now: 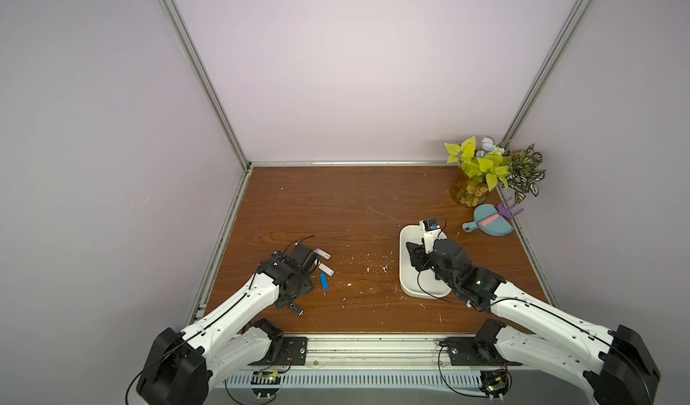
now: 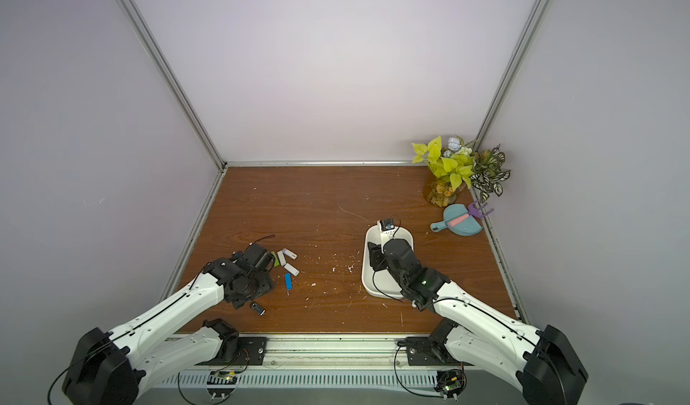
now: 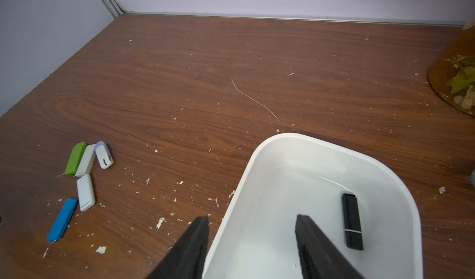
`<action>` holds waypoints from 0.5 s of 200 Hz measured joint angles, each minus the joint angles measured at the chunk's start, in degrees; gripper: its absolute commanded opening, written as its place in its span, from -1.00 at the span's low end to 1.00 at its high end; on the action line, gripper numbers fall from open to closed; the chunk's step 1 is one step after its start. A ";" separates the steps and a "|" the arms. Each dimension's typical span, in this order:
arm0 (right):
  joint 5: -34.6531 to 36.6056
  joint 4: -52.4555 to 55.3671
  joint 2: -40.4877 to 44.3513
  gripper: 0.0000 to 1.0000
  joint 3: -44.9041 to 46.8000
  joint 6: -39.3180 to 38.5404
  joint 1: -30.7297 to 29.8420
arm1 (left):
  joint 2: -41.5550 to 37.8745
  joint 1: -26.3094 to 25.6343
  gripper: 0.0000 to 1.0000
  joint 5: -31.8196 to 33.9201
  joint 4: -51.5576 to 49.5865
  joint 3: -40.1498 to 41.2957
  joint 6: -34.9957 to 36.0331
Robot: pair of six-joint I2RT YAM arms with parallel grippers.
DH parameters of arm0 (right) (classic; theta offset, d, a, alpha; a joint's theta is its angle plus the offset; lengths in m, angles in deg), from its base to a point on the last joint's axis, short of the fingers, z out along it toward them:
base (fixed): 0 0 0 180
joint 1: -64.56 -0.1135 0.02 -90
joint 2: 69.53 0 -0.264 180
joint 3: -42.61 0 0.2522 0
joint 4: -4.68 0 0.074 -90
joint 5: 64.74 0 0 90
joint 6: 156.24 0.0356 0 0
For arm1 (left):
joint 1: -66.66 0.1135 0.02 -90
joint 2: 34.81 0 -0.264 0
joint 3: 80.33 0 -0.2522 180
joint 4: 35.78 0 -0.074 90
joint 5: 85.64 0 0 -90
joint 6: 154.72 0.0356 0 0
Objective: Put the usb flash drive into the storage box
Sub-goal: Pick up the USB flash from the center of the board.
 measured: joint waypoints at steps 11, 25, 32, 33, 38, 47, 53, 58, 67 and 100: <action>0.00 0.00 0.57 0.20 0.22 0.09 0.00 | -0.04 0.00 0.51 -0.20 -0.42 0.09 -0.28; -0.02 -0.02 0.94 0.20 0.39 0.26 0.00 | -0.35 0.00 0.48 -0.79 -0.59 0.66 -0.72; -0.02 -0.04 1.05 0.20 0.39 0.31 0.00 | -0.79 0.00 0.48 -1.09 -0.63 1.25 -1.05; -0.02 -0.04 1.05 0.20 0.42 0.33 0.00 | -0.83 0.00 0.48 -1.11 -0.63 1.31 -1.09; 0.00 -0.07 1.05 0.20 0.39 0.39 0.00 | -1.29 0.00 0.47 -1.33 -0.72 1.88 -1.33; 0.02 -0.04 1.03 0.19 0.39 0.44 0.00 | -2.03 -0.02 0.48 -1.66 -0.96 2.84 -1.68; 0.04 -0.02 1.03 0.19 0.39 0.44 0.00 | -2.40 -0.04 0.47 -1.97 -1.18 3.41 -1.86; 0.07 0.00 1.03 0.19 0.39 0.46 0.00 | -2.58 -0.07 0.46 -2.36 -1.46 3.72 -1.99; 0.09 0.00 1.03 0.19 0.39 0.46 0.00 | -2.51 -0.15 0.45 -2.91 -1.77 3.89 -2.14; 0.11 0.00 1.09 0.19 0.42 0.46 0.00 | -1.01 -0.92 0.34 -4.24 -1.73 4.17 -2.95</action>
